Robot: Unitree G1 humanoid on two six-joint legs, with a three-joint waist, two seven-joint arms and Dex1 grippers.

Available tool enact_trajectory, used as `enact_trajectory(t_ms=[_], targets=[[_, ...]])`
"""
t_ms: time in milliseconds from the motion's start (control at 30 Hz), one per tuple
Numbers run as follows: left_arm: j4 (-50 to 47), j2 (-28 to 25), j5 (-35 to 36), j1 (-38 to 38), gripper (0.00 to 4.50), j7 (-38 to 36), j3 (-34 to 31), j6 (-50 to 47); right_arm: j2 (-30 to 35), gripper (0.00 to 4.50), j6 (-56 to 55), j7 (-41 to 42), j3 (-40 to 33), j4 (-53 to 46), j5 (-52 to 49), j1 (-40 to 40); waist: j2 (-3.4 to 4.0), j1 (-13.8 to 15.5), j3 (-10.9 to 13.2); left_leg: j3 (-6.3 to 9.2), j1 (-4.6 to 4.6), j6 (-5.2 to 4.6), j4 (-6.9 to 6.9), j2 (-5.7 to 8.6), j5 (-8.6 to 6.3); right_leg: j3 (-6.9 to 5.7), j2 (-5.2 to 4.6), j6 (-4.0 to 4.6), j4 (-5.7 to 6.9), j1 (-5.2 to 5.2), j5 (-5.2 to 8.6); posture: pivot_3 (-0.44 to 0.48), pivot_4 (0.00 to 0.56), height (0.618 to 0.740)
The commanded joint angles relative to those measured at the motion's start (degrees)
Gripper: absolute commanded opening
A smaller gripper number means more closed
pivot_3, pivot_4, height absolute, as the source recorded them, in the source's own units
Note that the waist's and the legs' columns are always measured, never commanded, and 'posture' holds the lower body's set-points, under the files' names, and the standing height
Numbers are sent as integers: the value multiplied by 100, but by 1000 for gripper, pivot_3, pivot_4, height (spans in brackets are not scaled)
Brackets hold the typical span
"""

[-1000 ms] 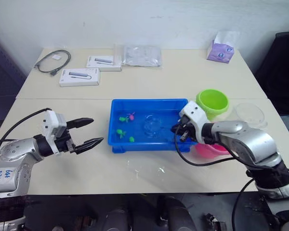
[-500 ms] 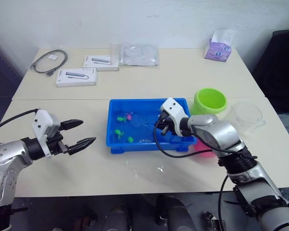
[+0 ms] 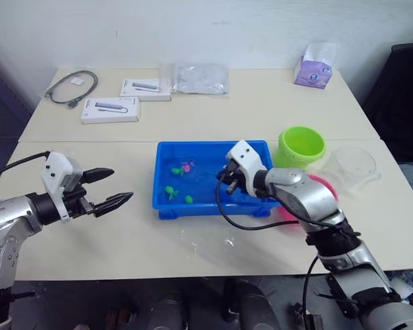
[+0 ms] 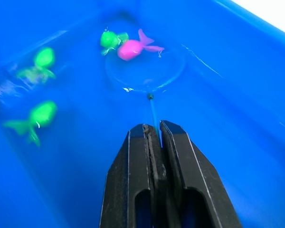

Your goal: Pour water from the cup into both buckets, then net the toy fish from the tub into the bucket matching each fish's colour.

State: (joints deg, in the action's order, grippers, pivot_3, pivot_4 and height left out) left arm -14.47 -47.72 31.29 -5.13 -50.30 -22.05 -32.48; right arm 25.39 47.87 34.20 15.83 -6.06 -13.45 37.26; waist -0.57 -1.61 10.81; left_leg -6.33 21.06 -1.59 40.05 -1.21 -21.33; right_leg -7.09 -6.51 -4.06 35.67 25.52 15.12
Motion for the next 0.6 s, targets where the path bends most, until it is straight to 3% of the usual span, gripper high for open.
enact_trajectory(t_ms=[33, 600], targets=[[145, 3, 20, -98, 4486, -64, -22, 157, 207, 0, 93, 81, -247, -523, -59, -130, 0, -6, 0, -1, -1, 0, 0, 0, 0, 0, 1, 0, 0, 0, 0, 0, 150, 740], [709, 136, -143, -550, 4486, -258, 444, 640, 1038, 0, 690, 238, -553, -1496, -184, -588, 0, 10, 0, -3, 0, 0, 2, 2, 1, -1, 3, 0, 2, 1, 0, 0, 150, 740]])
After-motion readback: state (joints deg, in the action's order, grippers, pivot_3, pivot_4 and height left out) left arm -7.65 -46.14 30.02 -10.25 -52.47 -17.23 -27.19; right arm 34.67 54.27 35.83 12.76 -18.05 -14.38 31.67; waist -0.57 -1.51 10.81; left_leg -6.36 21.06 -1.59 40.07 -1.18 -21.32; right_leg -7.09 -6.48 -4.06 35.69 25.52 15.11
